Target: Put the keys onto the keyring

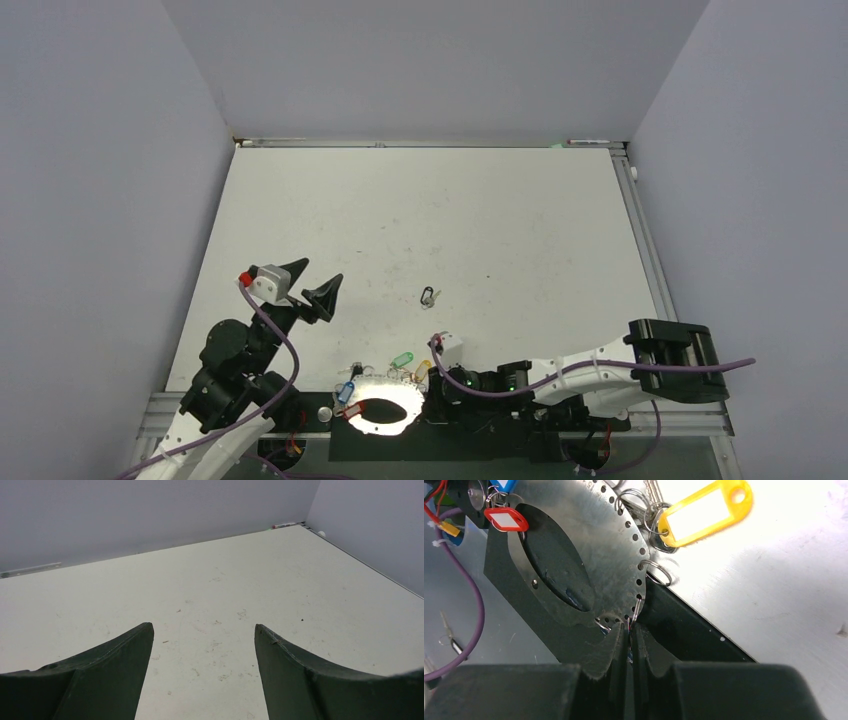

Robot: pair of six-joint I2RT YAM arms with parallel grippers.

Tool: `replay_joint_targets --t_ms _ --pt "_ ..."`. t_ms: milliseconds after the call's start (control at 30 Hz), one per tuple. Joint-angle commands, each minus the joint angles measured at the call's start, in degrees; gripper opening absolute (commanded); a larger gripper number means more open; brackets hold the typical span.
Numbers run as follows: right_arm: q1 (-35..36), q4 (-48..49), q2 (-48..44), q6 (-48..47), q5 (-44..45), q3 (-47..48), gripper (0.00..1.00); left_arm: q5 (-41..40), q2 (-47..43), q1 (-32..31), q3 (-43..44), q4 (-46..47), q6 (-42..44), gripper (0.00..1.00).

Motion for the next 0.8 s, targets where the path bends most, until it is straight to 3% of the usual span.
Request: replay_joint_targets --t_ms 0,133,233,500,633,767 --pt "0.5 -11.9 -4.4 -3.4 5.2 8.5 0.05 5.5 -2.1 0.4 -0.2 2.2 1.3 0.71" --pt "0.1 -23.7 -6.8 -5.0 13.4 18.6 0.05 9.6 -3.9 0.4 -1.0 4.6 1.5 0.71" --pt "-1.0 -26.7 -7.7 -6.1 17.1 24.3 0.05 13.0 -4.1 0.4 -1.2 6.9 1.5 0.71" --pt "-6.2 -30.4 -8.0 -7.2 17.7 35.5 0.05 21.3 0.5 0.4 2.9 9.7 2.7 0.71" --pt "-8.2 -34.5 -9.0 -4.7 18.5 40.0 0.05 31.2 2.3 0.3 3.6 12.0 6.8 0.67" --pt "-9.7 -36.1 -10.9 -1.8 19.0 41.5 0.05 40.1 3.7 -0.1 1.4 15.7 11.1 0.71"
